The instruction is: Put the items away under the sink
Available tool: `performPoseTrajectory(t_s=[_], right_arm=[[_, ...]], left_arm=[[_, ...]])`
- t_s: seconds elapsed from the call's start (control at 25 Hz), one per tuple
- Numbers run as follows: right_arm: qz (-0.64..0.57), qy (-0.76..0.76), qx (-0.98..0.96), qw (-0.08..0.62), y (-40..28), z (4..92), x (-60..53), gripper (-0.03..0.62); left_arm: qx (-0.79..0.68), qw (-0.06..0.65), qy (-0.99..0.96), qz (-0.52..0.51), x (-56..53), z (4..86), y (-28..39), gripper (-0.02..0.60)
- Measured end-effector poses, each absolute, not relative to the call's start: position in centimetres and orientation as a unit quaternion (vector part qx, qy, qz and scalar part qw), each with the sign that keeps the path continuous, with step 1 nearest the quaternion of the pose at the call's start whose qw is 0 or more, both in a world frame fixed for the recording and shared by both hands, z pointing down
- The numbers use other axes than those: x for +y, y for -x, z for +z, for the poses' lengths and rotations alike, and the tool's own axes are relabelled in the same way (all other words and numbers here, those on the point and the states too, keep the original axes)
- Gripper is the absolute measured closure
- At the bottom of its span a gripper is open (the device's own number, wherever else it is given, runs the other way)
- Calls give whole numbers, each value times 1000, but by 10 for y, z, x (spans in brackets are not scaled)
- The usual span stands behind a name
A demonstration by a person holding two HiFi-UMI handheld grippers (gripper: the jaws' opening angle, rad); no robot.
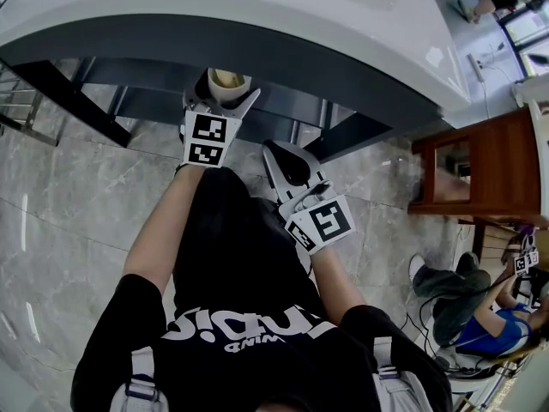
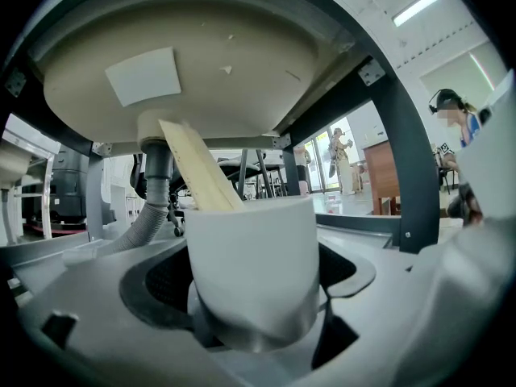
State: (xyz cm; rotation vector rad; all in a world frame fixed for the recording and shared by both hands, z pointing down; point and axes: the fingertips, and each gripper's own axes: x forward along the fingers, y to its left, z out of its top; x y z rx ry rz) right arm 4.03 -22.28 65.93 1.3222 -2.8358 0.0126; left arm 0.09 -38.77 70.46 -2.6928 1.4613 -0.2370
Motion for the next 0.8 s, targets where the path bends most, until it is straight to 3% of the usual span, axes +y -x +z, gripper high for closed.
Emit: performPoseTrajectory(t_s=[0.8], right_arm=[[1,-409,-913,2,-31,661,-217,576]], left_arm=[[475,24,877,-73,-341,695,27,129]])
